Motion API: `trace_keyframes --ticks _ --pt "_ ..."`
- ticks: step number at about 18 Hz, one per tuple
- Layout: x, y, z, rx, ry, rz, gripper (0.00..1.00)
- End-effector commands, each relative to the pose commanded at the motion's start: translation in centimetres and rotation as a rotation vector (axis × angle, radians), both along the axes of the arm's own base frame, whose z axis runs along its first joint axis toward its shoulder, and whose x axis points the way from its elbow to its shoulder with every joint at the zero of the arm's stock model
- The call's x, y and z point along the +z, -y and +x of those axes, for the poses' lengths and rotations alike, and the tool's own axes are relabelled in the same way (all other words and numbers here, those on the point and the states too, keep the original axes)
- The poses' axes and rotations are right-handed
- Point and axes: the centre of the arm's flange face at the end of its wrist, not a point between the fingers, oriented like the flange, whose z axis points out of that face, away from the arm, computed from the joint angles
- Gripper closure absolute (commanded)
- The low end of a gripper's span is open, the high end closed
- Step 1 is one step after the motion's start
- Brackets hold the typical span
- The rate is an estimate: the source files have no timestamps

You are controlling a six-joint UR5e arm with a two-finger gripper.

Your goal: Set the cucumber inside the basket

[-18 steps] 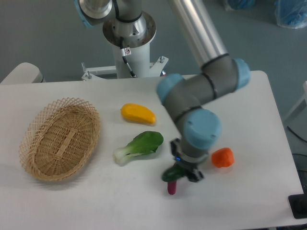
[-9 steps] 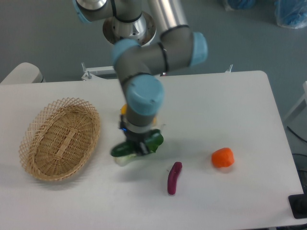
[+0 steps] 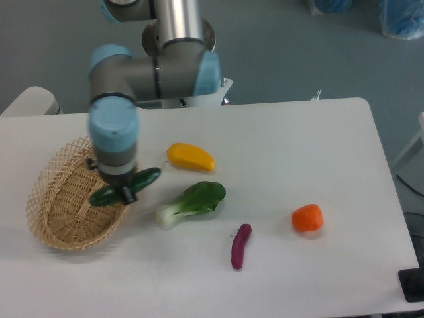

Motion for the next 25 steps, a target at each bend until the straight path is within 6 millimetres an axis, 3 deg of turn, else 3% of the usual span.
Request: trace_keyframes --ticks 4,8,9,11,12,13,19,25 --pt "-2.0 -1.4 2.4 0.102 -0.001 -0.014 0.95" --pt "-2.9 -1.6 2.7 0.124 -0.001 -0.021 0.77" --pt "-3.1 -1.6 2.8 0.123 0.000 -0.024 0.69" --pt "-3.8 -1.8 3.1 0.119 0.000 -0.031 0.43" --pt "-3.9 -1.9 3.1 0.117 -0.002 -0.028 0.27" --pt "-3.8 -1.9 3.1 0.116 -0.006 -0.025 0.03" --pt "-2.8 -2.0 1.4 0.111 -0.090 -0.025 0.00" --pt "0.0 -2.2 -5.8 0.176 -0.116 0.024 0.00"
